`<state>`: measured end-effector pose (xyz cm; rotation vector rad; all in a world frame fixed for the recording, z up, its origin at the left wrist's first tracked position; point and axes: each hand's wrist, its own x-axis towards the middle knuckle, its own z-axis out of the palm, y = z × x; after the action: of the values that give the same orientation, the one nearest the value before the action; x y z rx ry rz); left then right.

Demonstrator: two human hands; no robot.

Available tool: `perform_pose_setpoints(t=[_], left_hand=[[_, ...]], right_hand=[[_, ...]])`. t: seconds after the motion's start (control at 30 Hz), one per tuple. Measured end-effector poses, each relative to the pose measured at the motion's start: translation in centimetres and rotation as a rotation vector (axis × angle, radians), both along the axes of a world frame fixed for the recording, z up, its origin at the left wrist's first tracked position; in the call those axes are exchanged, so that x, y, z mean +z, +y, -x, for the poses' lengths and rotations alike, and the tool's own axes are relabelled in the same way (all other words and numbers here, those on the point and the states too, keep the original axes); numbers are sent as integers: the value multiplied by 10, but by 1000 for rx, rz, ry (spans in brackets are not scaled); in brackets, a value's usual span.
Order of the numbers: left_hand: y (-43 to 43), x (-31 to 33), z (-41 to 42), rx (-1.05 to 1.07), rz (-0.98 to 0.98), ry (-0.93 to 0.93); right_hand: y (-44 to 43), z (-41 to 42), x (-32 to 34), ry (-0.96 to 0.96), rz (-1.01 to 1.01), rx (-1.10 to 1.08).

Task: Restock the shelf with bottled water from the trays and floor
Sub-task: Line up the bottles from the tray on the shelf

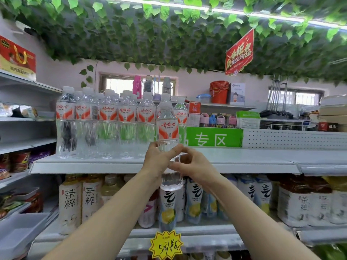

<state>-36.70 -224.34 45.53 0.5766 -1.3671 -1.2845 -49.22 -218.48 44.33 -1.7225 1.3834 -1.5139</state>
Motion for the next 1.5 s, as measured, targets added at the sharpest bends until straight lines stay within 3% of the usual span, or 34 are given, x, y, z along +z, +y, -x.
perform_pose_setpoints(t=[0.1,0.23,0.4,0.53,0.83,1.5], left_hand=[[5,2,17,-4,60,-55],[6,11,24,-54,135,-118],[-10,14,14,175,207,-227],[-24,-1,6,199,151,-270],[-38,-8,11,188,133,-406],[-41,-2,28,221,152,-559]], right_hand=[[1,12,-1,-7,39,-107],[6,30,1,-119,70,-83],[1,47,30,-236,101,-114],[-16,61,52,-321,109,-100],[-76,72,47,-132,10,-185],[-108,71,37,-22,11,-278]])
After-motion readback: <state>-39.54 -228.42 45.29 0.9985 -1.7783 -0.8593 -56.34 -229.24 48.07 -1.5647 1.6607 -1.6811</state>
